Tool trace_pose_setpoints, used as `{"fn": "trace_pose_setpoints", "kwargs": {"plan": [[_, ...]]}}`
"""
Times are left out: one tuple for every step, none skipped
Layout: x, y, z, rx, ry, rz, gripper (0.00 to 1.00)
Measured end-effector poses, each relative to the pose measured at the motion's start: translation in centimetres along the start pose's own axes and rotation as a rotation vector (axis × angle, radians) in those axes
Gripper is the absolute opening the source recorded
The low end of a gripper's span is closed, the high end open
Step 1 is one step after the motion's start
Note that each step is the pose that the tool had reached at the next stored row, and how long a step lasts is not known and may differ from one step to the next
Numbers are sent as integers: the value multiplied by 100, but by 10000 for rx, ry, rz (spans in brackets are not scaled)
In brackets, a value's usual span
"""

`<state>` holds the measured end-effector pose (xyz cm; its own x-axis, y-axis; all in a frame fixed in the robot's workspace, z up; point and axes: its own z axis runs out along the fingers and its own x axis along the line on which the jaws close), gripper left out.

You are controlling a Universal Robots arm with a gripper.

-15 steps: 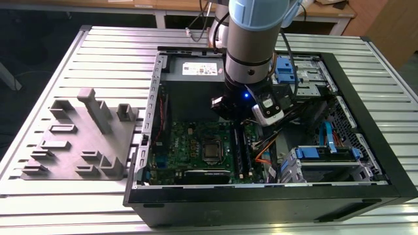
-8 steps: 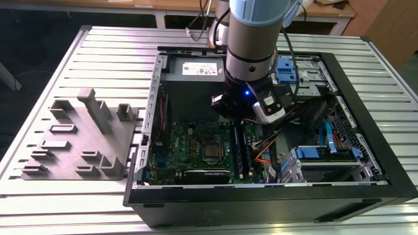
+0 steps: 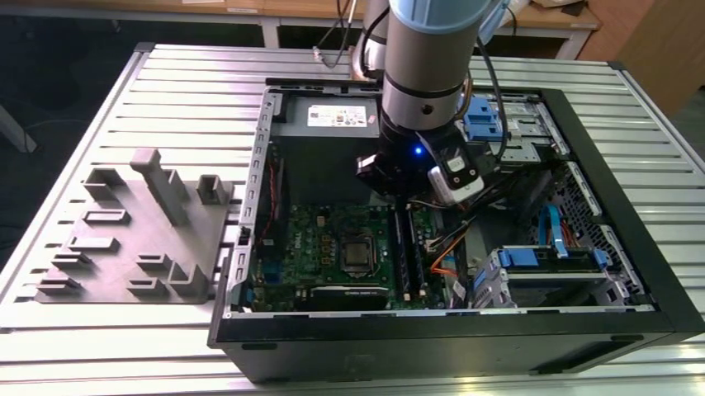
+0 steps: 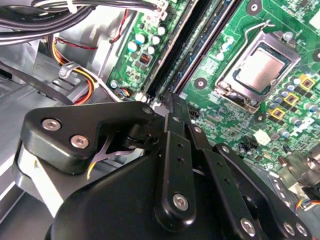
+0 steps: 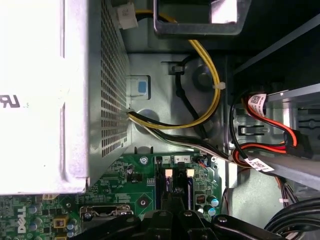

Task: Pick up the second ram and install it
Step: 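Press down the second ram until it locks into place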

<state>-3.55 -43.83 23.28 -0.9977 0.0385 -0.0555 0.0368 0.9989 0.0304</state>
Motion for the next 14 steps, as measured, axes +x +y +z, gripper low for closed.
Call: {"fn": "trace_pose_setpoints", "kwargs": {"plan": [[0, 0, -4, 2, 1, 0, 7], [0, 0, -6, 3, 1, 0, 7], [0, -1, -7, 5, 2, -1, 7], [0, -3, -8, 6, 2, -1, 7], [0, -5, -7, 5, 2, 0, 7], [0, -8, -7, 3, 1, -1, 7], [0, -10, -7, 2, 1, 0, 7], [-1, -13, -7, 3, 1, 0, 7], [-1, -16, -7, 3, 1, 0, 7], [-1, -18, -7, 4, 1, 0, 7], [-1, -21, -7, 4, 1, 0, 7], [-1, -24, -7, 4, 1, 0, 7], [-1, -28, -7, 4, 1, 0, 7], [-2, -32, -7, 3, 1, -1, 7]]}}
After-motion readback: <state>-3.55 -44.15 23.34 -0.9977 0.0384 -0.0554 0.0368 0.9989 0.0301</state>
